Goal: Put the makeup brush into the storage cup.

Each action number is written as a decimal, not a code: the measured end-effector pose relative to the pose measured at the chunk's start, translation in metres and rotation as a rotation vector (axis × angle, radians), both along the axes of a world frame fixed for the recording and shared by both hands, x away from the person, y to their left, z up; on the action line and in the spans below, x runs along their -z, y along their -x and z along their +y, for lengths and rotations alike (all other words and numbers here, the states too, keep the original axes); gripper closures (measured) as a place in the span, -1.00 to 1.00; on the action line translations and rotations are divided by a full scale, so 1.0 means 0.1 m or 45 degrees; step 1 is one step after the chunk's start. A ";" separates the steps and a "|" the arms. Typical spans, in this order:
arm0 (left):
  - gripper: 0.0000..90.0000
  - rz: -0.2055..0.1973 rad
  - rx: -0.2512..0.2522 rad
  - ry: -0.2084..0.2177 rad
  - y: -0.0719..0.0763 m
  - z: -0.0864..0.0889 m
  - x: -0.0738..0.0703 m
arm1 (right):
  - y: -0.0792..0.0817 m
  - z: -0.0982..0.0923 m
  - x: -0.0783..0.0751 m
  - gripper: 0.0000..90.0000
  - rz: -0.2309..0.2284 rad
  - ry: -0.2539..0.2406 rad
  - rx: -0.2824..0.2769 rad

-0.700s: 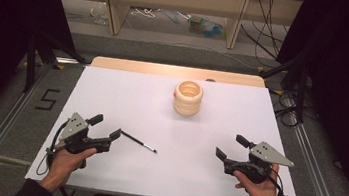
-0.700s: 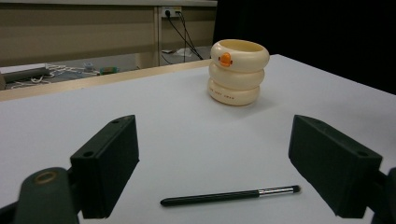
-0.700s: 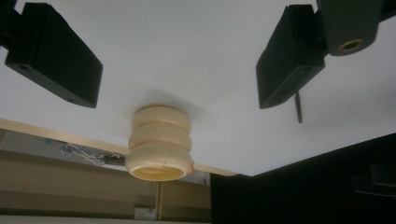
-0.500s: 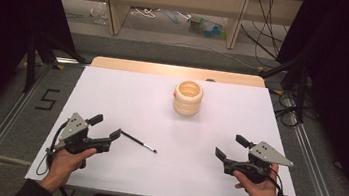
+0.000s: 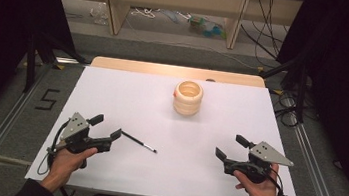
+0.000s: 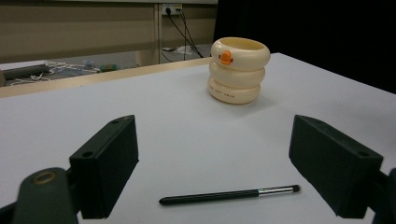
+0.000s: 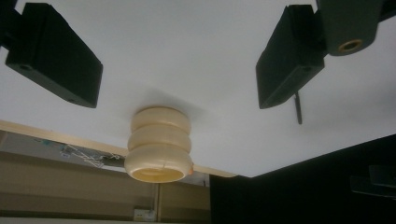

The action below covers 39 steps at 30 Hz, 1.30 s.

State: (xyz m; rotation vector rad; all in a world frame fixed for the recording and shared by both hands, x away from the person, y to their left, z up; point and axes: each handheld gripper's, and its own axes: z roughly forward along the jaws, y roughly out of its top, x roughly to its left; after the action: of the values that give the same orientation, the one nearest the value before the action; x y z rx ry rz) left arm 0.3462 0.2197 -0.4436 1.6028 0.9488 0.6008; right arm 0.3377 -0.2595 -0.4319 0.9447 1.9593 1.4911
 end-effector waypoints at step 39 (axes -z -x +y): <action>-0.60 0.191 0.398 -0.318 -0.47 -0.46 -0.19 | 0.00 0.03 0.02 -0.62 0.055 -0.031 -0.014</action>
State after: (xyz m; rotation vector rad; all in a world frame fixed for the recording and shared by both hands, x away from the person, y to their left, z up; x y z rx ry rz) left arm 0.3936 0.1740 -0.4244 1.9956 0.7295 0.3959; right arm 0.3373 -0.2563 -0.4339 0.9857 1.9837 1.5161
